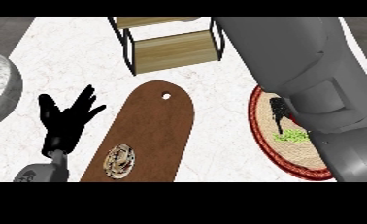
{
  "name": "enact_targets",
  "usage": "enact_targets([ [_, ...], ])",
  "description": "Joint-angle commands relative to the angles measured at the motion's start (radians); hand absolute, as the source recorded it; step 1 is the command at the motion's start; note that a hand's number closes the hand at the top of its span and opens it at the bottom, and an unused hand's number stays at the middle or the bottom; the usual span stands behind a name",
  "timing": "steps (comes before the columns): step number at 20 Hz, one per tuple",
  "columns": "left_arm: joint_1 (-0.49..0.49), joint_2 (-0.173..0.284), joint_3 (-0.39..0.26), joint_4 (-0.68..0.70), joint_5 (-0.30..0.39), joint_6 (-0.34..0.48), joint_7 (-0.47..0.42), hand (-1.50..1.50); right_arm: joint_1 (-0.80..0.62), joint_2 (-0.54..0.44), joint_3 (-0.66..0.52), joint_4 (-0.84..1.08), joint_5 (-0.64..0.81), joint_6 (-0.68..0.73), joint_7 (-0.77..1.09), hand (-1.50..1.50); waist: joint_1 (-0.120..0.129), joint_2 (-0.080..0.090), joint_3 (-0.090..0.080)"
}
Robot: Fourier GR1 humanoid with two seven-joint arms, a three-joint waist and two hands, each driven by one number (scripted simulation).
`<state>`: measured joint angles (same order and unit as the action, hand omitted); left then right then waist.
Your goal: Pick the sweet potato from the placemat and place it in the tiered shelf
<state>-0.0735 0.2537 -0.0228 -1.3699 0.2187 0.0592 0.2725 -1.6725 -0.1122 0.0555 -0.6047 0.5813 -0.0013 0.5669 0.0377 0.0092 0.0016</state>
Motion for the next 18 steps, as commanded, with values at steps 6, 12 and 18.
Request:
enact_targets([
  [6, 0.014, -0.017, -0.001, 0.030, -0.014, -0.008, -0.015, 0.00, -0.020, 0.023, -0.029, 0.203, 0.049, -0.136, -0.147, 1.50, 0.007, 0.006, -0.004],
  [12, -0.020, -0.009, -0.003, 0.038, -0.018, -0.015, 0.025, 0.00, -0.023, 0.016, -0.059, 0.278, 0.044, -0.173, -0.278, 1.50, 0.015, 0.013, -0.004],
  [18, -0.022, -0.018, 0.011, 0.059, -0.027, -0.014, -0.013, 0.00, -0.076, 0.038, -0.080, 0.320, 0.045, -0.175, -0.266, 1.50, 0.006, 0.008, -0.004],
])
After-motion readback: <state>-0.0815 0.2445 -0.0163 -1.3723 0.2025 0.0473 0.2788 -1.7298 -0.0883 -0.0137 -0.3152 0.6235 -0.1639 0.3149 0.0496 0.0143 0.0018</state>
